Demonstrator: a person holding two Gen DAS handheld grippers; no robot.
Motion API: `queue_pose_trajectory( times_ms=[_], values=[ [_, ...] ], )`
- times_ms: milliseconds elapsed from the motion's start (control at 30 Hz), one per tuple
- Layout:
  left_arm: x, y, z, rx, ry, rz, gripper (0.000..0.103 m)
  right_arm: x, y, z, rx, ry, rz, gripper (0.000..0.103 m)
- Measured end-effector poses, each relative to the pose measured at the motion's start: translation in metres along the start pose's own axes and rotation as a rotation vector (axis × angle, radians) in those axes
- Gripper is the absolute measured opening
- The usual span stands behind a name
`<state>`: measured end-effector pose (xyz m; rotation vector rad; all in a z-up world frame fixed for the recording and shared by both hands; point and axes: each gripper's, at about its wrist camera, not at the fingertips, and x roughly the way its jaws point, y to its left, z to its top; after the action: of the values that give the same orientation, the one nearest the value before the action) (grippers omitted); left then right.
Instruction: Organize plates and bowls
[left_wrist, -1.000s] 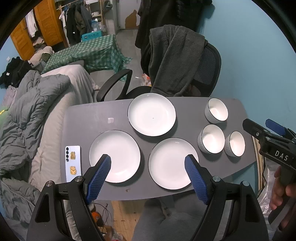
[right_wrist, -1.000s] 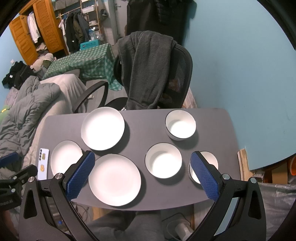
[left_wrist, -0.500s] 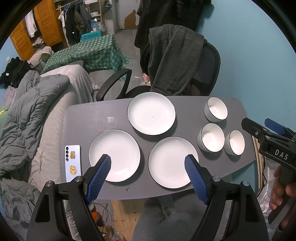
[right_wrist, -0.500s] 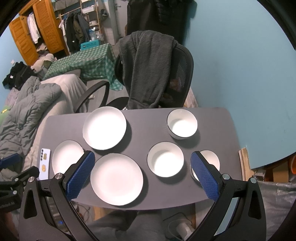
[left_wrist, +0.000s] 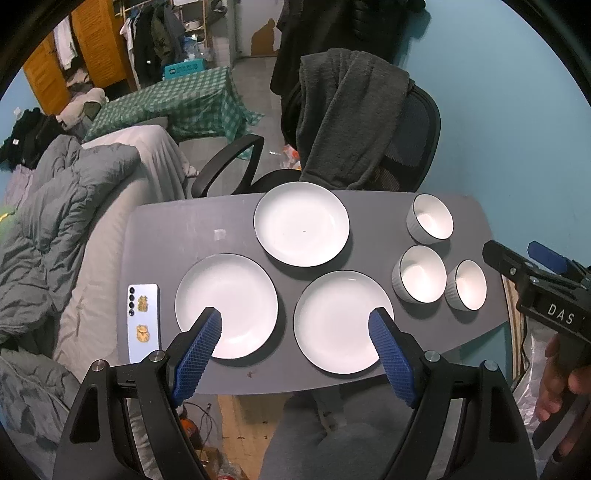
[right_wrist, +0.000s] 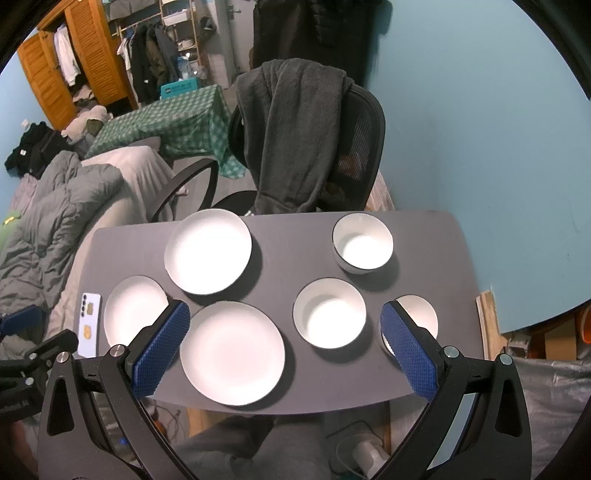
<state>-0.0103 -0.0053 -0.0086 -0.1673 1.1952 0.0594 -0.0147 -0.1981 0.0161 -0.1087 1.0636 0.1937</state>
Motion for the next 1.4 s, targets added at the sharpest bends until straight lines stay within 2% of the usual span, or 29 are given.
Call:
queue_pose_trajectory(
  times_ms=[433, 633, 933, 1100, 1400],
  values=[
    [0.0, 0.0, 0.0, -0.002, -0.009, -0.001, 0.083, 0.0, 0.001, -0.003, -0.006, 0.008, 0.0, 0.101],
    [0.014, 0.006, 0.001, -0.004, 0.001, 0.0, 0.083, 0.007, -0.003, -0.005, -0.011, 0.02, 0.01, 0.101],
    [0.052, 0.024, -0.007, -0.021, 0.05, 0.007, 0.083, 0.031, -0.019, -0.015, 0.015, 0.07, 0.043, 0.101],
    [0.086, 0.031, -0.022, -0.017, 0.111, 0.022, 0.083, 0.058, -0.034, -0.036, 0.048, 0.132, 0.041, 0.101],
    [0.129, 0.022, -0.045, 0.061, 0.146, 0.034, 0.083, 0.101, -0.046, -0.079, 0.09, 0.232, 0.077, 0.101]
  ],
)
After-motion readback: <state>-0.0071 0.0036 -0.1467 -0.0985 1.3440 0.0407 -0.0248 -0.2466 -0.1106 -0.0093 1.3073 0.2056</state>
